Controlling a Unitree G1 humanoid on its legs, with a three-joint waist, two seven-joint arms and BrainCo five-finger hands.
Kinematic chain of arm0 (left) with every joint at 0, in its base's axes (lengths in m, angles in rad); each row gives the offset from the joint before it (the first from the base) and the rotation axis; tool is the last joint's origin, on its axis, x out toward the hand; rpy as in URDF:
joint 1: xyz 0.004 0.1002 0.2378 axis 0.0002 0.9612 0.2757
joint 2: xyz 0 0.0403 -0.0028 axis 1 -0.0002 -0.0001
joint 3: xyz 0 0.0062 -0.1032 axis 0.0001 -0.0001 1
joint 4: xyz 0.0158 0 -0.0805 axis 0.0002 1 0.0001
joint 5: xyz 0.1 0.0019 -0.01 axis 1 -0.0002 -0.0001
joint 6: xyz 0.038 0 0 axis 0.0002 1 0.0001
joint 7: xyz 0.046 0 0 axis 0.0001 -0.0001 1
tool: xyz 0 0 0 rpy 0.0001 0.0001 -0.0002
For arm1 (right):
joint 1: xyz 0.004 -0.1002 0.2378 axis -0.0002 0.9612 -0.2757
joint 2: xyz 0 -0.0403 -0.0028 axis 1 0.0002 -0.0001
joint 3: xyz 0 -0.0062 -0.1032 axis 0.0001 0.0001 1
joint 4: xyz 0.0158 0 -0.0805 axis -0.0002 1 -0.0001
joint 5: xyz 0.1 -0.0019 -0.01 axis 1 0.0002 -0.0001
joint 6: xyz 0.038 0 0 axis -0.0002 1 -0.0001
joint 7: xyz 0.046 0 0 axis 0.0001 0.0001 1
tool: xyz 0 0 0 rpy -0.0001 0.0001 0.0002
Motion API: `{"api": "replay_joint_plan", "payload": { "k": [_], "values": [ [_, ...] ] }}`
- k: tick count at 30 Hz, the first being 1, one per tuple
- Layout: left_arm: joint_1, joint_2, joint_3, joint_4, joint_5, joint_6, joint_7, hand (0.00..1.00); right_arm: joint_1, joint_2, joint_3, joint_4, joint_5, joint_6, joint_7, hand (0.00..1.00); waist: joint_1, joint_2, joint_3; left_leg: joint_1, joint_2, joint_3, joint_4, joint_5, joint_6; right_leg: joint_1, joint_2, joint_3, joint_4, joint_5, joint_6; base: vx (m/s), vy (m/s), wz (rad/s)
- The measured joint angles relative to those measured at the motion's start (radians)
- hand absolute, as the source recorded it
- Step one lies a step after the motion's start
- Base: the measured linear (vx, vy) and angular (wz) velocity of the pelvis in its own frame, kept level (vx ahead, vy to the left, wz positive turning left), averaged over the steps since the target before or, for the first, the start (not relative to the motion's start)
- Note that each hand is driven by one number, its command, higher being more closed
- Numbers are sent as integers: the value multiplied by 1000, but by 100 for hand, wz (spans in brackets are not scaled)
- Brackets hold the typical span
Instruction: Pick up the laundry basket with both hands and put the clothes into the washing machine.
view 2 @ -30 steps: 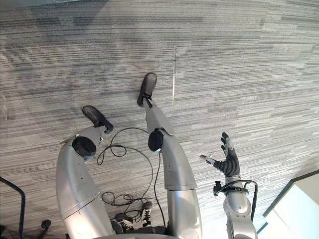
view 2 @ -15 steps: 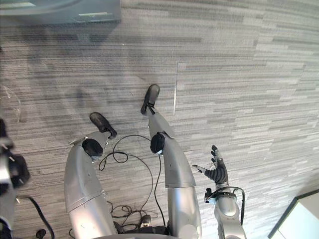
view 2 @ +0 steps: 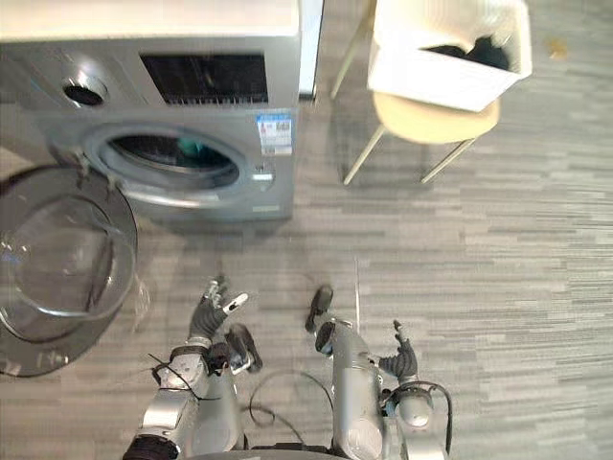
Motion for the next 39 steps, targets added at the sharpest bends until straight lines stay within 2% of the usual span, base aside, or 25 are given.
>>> {"api": "replay_joint_plan", "payload": {
  "k": [1,3,4,5,6,8,9,11,13,15,16,18,19,21,22,24,26,27,30,32,33,35,37,38,39],
  "values": [
    [8,10,0,32,-17,-2,-5,0,-24,-8,10,41,-4,0,-1,0,-9,7,-9,24,0,7,-14,7,-5,7,-25,-4,96,-34,-6,-3,-122,-10],
    [58,45,9,139,-41,-8,-26,0,-105,-33,63,241,-61,11,-7,0,-18,-13,-92,106,-8,50,-109,56,-35,93,-153,-33,268,-116,-15,31,-240,-27],
    [67,47,17,162,-39,-8,-25,0,-117,-33,68,281,-71,14,-12,0,-18,-16,-111,119,-12,58,-133,70,-42,124,-196,-42,258,-119,-20,67,-342,-28],
    [85,40,47,210,-36,-8,-25,0,-130,-34,69,350,-78,18,-18,0,-19,-19,-153,128,-16,68,-161,92,-60,196,-284,-77,157,-116,-17,40,-312,-44],
    [80,25,102,265,-27,-6,-21,0,-166,-41,65,404,-79,24,-18,0,-16,0,-166,132,-10,62,-192,114,-93,254,-254,-181,55,-147,-6,8,-291,-62],
    [80,6,134,347,29,-1,-21,0,-187,-47,64,448,-81,42,-19,0,-3,31,-182,164,-38,52,-324,141,-112,308,-153,-212,-162,-149,-11,-69,-184,-114],
    [82,5,154,408,93,3,-16,0,-185,-58,62,457,-80,54,-19,0,8,44,-204,208,-46,68,-448,234,-94,349,-75,-195,-325,-155,28,-63,-169,-121],
    [44,1,185,495,131,11,4,0,-161,-64,52,459,-73,60,-19,0,2,44,-212,258,-45,111,-458,256,-131,353,-58,-159,-335,-186,67,-3,-155,-71],
    [44,-8,236,546,154,11,18,0,-142,-70,54,461,-75,60,-18,0,3,71,-242,302,-2,140,-489,275,-155,400,22,-151,-421,-159,52,29,-145,-56],
    [45,0,306,571,158,14,34,0,-126,-64,56,466,-75,58,-17,0,4,66,-265,335,35,158,-493,308,-164,438,75,-138,-478,-146,34,30,-165,-43],
    [45,2,333,577,157,15,47,0,-114,-56,56,474,-75,54,-16,0,7,47,-283,332,51,160,-472,345,-161,446,95,-124,-507,-138,22,-2,-217,-40],
    [50,1,374,593,145,16,50,0,-106,-53,64,485,-75,51,-14,0,14,22,-284,306,94,141,-341,385,-110,469,120,-84,-543,-129,7,-30,-212,-63],
    [64,-10,393,595,126,17,49,0,-98,-58,68,486,-76,49,-14,0,16,13,-282,266,120,76,-212,431,-42,493,130,-43,-558,-125,1,10,-152,-100],
    [65,-13,404,590,119,15,51,0,-73,-80,68,486,-78,49,-14,0,38,8,-271,146,122,-79,78,381,48,507,133,16,-564,-124,-18,40,-110,-100],
    [65,-16,395,589,121,15,55,0,-58,-100,60,487,-78,51,-14,0,38,23,-268,81,89,-161,256,317,36,522,139,42,-575,-120,-25,27,-27,-75],
    [67,-29,389,589,123,15,66,0,-32,-116,53,494,-78,60,-14,0,39,35,-262,49,-19,-237,343,229,-7,551,162,97,-609,-110,-44,51,1,-80],
    [65,-39,385,582,123,16,66,0,-35,-112,49,516,-77,67,-13,0,39,37,-261,56,-135,-266,253,171,-60,563,188,138,-636,-84,-41,103,55,-83],
    [64,-43,379,576,123,16,66,0,-39,-102,34,517,-76,69,-13,0,41,49,-262,73,-199,-258,127,146,-62,569,207,164,-651,-72,-39,136,83,-76],
    [49,-44,355,548,124,15,64,0,-63,-60,13,516,-73,71,-12,0,48,15,-250,162,-320,-292,-214,100,-19,568,209,238,-660,-62,-28,117,85,-71],
    [34,-62,347,548,124,13,63,0,-73,-61,14,515,-73,70,-12,0,66,17,-257,245,-363,-381,-365,92,-14,557,204,291,-677,-47,-2,117,97,-69],
    [19,-76,346,549,126,13,62,0,-81,-66,13,505,-74,70,-10,0,64,31,-257,260,-365,-374,-389,78,19,559,206,304,-699,-35,15,96,130,-54],
    [17,-79,344,554,148,15,51,0,-78,-60,13,485,-75,69,0,0,68,32,-256,274,-359,-334,-364,70,31,566,204,326,-678,-36,21,56,178,-46],
    [28,-71,314,565,163,16,40,0,-86,-53,15,476,-77,63,5,0,67,36,-254,326,-349,-286,-385,63,41,545,202,342,-582,-62,59,31,143,-58],
    [34,-66,308,568,175,16,36,0,-96,-49,18,476,-77,60,6,0,66,43,-252,352,-341,-257,-405,53,58,518,198,326,-509,-89,101,-32,70,-60],
    [35,-62,304,578,191,16,25,0,-106,-38,32,478,-77,61,7,0,65,44,-253,371,-341,-219,-424,48,66,477,159,252,-418,-131,126,-45,60,-64]
  ]
}}
